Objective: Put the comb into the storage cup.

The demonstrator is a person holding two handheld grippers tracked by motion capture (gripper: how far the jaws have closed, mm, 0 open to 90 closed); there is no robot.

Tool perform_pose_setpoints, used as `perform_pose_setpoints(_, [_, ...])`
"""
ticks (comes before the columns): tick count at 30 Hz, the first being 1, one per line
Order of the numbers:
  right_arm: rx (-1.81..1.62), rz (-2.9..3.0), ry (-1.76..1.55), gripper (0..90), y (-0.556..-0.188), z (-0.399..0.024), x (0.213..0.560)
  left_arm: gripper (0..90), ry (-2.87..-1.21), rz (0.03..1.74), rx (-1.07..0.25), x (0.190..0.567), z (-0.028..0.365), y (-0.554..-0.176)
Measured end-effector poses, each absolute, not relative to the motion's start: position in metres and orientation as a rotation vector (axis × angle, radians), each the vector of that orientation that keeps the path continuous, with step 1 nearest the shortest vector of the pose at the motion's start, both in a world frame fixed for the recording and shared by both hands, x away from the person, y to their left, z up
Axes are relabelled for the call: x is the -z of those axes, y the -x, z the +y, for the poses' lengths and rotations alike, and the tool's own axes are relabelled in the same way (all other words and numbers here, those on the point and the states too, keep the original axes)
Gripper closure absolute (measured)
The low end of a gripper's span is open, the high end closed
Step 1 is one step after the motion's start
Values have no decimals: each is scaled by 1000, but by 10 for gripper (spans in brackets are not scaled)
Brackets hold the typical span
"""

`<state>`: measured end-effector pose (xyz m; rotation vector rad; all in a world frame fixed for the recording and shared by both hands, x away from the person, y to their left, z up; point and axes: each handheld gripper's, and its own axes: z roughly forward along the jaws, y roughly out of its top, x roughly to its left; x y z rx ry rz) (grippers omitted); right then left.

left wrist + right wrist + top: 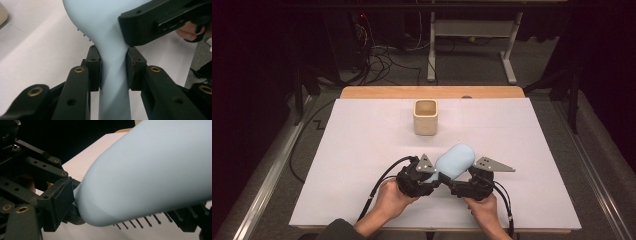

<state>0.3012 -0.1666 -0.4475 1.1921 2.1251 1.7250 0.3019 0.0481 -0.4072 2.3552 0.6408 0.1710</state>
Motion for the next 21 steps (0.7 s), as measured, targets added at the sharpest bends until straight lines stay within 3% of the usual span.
perform_pose_setpoints(9, [-1723, 2152, -1185, 211, -305, -161, 443, 694, -2382, 632, -181, 406, 46, -303])
perform_pose_setpoints(21, [-1772, 2151, -1119, 367, -304, -164, 430, 697, -2391, 632, -180, 404, 49, -303])
